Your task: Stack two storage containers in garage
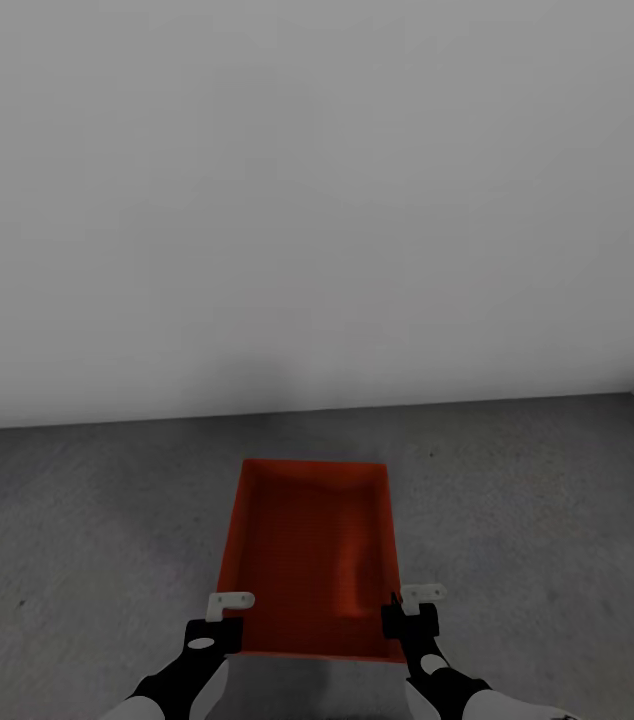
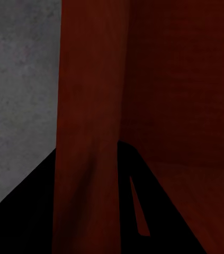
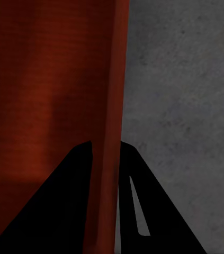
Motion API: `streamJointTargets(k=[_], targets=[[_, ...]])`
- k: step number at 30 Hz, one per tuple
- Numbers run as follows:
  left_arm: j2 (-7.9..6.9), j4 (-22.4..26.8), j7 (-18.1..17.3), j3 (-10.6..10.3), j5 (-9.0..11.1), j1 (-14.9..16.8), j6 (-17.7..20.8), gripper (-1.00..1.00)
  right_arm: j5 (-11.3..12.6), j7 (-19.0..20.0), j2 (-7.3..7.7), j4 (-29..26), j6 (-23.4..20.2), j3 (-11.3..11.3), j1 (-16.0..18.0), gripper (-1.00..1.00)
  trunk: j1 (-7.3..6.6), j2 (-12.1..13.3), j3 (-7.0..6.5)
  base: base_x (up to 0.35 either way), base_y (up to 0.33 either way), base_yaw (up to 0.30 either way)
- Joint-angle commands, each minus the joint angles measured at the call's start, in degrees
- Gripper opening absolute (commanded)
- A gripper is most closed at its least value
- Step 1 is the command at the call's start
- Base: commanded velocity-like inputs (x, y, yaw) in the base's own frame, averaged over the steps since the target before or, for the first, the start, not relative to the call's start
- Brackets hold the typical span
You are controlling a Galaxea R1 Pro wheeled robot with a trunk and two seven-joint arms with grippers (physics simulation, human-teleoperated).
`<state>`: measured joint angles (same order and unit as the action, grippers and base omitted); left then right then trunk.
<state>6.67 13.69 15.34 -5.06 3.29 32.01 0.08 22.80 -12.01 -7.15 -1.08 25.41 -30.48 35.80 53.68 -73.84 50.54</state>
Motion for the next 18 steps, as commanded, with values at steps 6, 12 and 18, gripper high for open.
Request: streamJointTargets(k=[6, 12, 18], targets=[[-0.08, -0.42, 0.48, -1.79, 1.62, -0.01, 0.11, -1.00, -0.77, -0.29, 0.56, -0.15, 2.17, 1.13, 0.06, -1.00, 0.00, -0.02, 0.04, 0.000, 0.000, 0.000], [-0.08, -0.42, 0.48, -1.79, 1.63, -0.01, 0.10, -1.00, -0.80, -0.29, 0.56, -0.15, 2.19, 1.13, 0.06, -1.00, 0.00, -0.02, 0.04, 0.000, 0.000, 0.000], [-0.08, -0.42, 0.48, -1.79, 1.63, -0.01, 0.11, -1.00, -1.13, -0.29, 0.56, -0.15, 2.13, 1.13, 0.06, -1.00, 0.00, -0.02, 0.04, 0.000, 0.000, 0.000]])
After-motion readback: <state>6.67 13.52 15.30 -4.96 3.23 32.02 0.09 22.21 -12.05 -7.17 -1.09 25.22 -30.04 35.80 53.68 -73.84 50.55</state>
